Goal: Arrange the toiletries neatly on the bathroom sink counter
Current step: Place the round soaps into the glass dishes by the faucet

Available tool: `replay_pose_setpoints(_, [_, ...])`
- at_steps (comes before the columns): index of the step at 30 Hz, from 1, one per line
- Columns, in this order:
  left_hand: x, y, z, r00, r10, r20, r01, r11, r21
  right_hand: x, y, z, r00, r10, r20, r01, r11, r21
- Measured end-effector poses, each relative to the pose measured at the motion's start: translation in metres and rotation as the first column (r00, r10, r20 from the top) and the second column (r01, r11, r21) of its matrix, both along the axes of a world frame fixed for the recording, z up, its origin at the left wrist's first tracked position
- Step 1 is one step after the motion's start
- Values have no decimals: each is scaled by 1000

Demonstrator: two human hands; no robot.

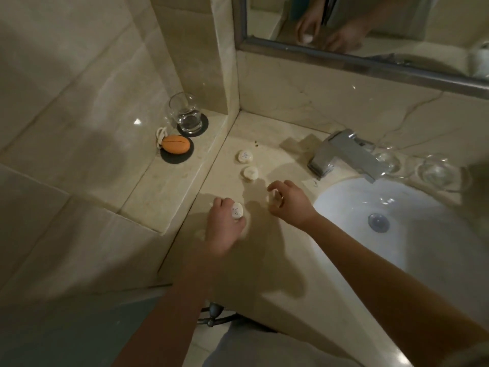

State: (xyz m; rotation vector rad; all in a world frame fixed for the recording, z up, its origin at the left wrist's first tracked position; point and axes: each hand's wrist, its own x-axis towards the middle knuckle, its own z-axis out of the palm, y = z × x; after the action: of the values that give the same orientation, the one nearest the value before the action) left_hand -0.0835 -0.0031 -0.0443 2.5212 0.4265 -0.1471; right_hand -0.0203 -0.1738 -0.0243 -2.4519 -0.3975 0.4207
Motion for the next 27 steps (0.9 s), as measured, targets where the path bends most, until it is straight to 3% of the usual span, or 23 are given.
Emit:
replay_pose_setpoints(4, [8,-36,22,995,-61,82,63,998,-23,-18,-48,18,985,-153,80,143,983,117])
replay_pose_setpoints(10, [17,-118,53,969,-170,181,188,979,-84,-40,-135,45,917,-397,39,379,897,230])
replay_pose_setpoints(16, [28,-208,76,914,-328,237,356,931,-86,-49,-224,55,835,-547,52,502,799,332])
replay_pose_setpoints(23, [64,-298,98,849,-449,278,480,876,-52,-15,-321,47,747,-663,48,637,735,231])
replay_pose_setpoints(27, [86,-332,102,830,-492,262,511,859,-4,27,-356,47,776,-627,74,627,779,27])
